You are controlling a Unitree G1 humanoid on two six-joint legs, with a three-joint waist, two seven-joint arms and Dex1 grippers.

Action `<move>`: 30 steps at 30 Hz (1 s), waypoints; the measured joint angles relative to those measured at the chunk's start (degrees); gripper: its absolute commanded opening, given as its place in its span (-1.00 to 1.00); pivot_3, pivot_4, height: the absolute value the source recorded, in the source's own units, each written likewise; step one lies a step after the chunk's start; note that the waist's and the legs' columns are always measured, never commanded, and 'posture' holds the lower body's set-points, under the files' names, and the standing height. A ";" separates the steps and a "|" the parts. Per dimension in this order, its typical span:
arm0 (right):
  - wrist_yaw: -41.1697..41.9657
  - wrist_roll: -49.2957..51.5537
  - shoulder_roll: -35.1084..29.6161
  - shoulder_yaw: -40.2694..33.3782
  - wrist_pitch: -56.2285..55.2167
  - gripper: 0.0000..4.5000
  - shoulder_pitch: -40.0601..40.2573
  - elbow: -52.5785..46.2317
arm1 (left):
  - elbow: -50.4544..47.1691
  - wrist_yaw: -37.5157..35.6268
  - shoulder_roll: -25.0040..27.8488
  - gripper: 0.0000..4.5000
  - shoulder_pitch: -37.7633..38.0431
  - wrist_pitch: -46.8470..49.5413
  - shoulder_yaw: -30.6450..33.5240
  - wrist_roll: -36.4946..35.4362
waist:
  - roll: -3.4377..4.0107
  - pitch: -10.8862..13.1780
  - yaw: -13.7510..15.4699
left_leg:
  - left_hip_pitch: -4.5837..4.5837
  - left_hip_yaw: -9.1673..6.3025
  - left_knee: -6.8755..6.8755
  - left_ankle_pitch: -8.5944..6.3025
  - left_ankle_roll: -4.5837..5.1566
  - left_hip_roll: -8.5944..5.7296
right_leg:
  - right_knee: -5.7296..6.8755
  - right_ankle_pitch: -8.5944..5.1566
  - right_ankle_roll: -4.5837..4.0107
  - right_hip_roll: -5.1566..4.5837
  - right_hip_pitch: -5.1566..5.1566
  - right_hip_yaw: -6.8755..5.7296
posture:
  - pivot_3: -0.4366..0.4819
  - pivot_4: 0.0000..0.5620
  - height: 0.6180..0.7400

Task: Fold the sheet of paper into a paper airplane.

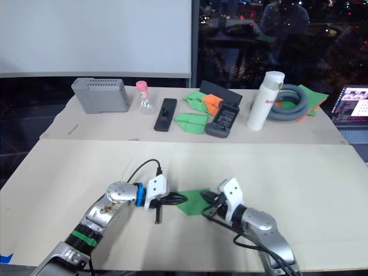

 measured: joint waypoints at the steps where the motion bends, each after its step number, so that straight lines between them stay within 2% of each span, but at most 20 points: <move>1: 0.00 -0.76 -0.12 0.36 -0.17 -0.99 -0.05 0.00 | -0.02 0.12 0.00 -1.00 0.12 0.00 0.00 0.00 | -0.01 -0.01 0.01 | 0.05 0.00 0.00 0.00 0.00 0.02 | -0.02 0.00 0.00 0.10 0.00 -0.02 | -0.05 -0.47 1.00; 9: -0.53 -3.44 -2.63 1.14 -3.31 -0.99 1.69 0.72 | -0.18 0.72 -0.15 -1.00 0.24 0.00 -0.05 0.00 | -0.02 -0.07 0.18 | 0.11 -0.02 -0.01 -0.02 0.02 0.01 | -0.02 0.00 0.00 0.16 0.04 0.01 | -0.05 -0.47 1.00; 14: -1.06 -3.32 -4.96 -2.68 -8.46 -0.99 3.71 3.41 | -0.22 0.95 -0.13 -1.00 0.56 0.01 0.08 -0.01 | -0.10 -0.17 0.29 | 0.17 -0.02 0.00 -0.05 0.06 -0.01 | -0.09 0.00 0.00 -0.12 0.15 0.03 | -0.05 -0.47 1.00; 18: -3.35 -3.42 -6.31 -7.05 -9.62 -0.99 3.39 5.17 | -0.29 0.81 -0.03 -1.00 0.67 0.00 0.10 -0.02 | -0.12 -0.19 0.42 | 0.15 -0.02 0.00 -0.05 0.07 -0.02 | -0.11 0.00 0.00 -0.16 0.14 0.04 | -0.05 -0.47 1.00; 22: -3.21 -2.63 -6.32 -8.30 -9.39 -0.99 2.47 4.78 | -0.36 0.51 0.22 -1.00 0.68 0.00 0.36 -0.03 | 0.01 -0.14 0.09 | 0.05 -0.01 -0.01 -0.04 0.04 0.01 | -0.07 0.00 0.00 -0.16 0.07 0.10 | -0.05 -0.47 1.00; 26: -2.13 -1.07 -5.46 -7.74 -8.60 -0.99 -0.91 1.15 | -0.19 0.51 -0.07 -1.00 0.34 0.13 0.33 -0.03 | 0.20 -0.16 0.06 | -0.11 0.00 0.00 -0.01 0.02 0.01 | -0.02 0.00 0.00 -0.10 0.06 0.06 | -0.05 -0.47 1.00; 30: -1.38 -1.89 -4.01 -3.44 -8.29 -0.99 -1.43 -0.29 | -0.20 0.55 -0.60 -1.00 0.34 0.24 0.26 -0.03 | 0.20 -0.16 0.32 | -0.17 -0.03 0.00 -0.03 0.06 -0.02 | -0.04 0.00 0.00 0.17 0.03 0.01 | -0.05 -0.47 1.00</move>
